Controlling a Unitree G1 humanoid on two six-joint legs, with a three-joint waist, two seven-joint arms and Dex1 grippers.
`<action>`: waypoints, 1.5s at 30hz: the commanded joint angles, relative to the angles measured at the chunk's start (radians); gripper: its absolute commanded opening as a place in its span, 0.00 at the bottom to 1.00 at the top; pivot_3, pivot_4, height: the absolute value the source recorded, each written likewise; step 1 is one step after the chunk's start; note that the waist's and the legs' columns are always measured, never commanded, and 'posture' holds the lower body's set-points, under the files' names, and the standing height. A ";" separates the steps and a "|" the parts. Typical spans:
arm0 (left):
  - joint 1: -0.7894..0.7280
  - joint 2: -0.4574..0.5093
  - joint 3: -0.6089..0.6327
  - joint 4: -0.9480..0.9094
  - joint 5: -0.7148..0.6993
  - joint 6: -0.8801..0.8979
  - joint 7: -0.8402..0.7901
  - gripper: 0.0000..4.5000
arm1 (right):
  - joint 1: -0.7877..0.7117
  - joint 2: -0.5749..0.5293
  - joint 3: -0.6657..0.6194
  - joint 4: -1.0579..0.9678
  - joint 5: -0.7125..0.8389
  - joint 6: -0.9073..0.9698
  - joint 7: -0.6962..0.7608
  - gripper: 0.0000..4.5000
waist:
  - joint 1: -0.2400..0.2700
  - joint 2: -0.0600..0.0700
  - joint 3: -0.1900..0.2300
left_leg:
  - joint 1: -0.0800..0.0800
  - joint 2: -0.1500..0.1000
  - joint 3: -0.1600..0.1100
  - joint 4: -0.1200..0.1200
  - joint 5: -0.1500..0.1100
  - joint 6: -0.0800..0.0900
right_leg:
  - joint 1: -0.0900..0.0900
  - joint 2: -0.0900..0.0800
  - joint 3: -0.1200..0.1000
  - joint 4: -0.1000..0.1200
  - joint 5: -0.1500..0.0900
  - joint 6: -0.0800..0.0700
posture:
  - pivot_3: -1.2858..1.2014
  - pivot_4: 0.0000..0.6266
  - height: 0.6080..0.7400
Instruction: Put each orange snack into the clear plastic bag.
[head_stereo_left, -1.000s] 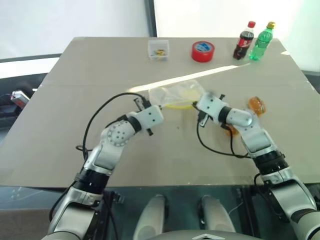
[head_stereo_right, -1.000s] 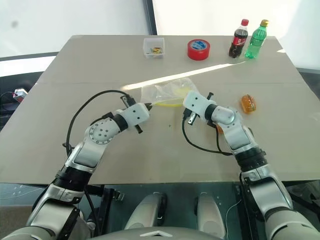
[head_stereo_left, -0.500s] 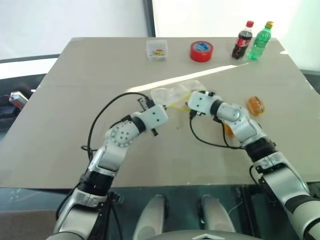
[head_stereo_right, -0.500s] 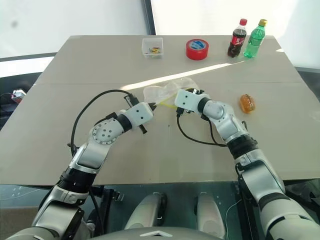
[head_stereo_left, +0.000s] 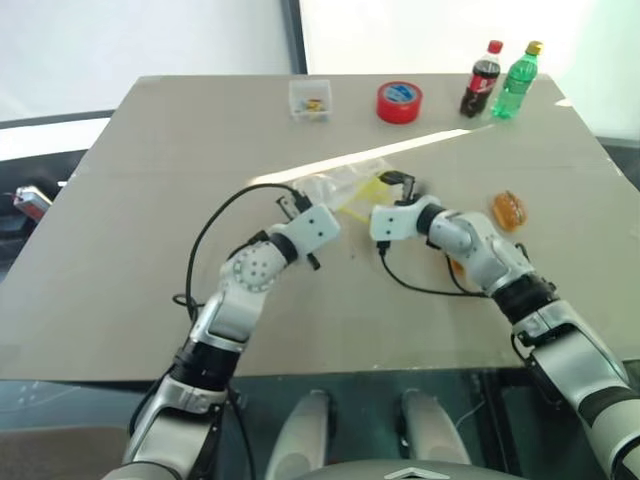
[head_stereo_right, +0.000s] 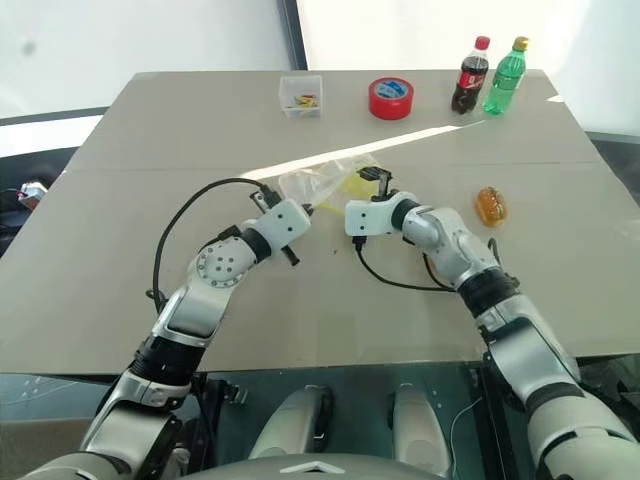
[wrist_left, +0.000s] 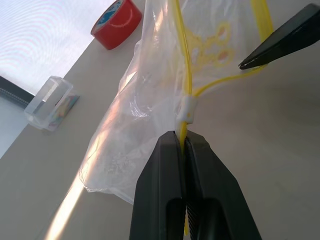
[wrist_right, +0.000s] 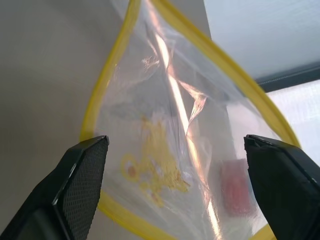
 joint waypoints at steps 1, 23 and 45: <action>-0.019 0.000 0.018 -0.046 0.007 0.013 0.024 0.00 | 0.095 -0.035 -0.148 -0.244 0.155 0.190 0.103 0.99 | 0.003 0.000 0.000 | 0.000 0.000 -0.001 0.000 0.000 0.000 | 0.000 0.000 0.000 0.000 0.000 0.000 | 0.52 0.24 1.00; -0.041 -0.001 0.003 -0.001 -0.010 0.000 0.017 0.00 | 0.411 0.062 -0.502 -0.839 0.503 1.293 0.036 0.99 | 0.006 0.000 0.000 | 0.001 0.000 -0.003 0.001 0.000 0.000 | 0.001 0.000 0.000 0.002 0.000 0.000 | 0.52 0.24 1.00; -0.018 -0.006 -0.027 -0.028 -0.015 -0.030 -0.004 0.00 | 0.274 0.049 -0.391 -0.840 0.671 1.270 0.032 0.11 | -0.001 0.000 0.000 | 0.001 0.000 -0.002 0.001 0.000 0.000 | 0.000 0.000 0.000 0.002 0.000 0.000 | 0.52 0.24 1.00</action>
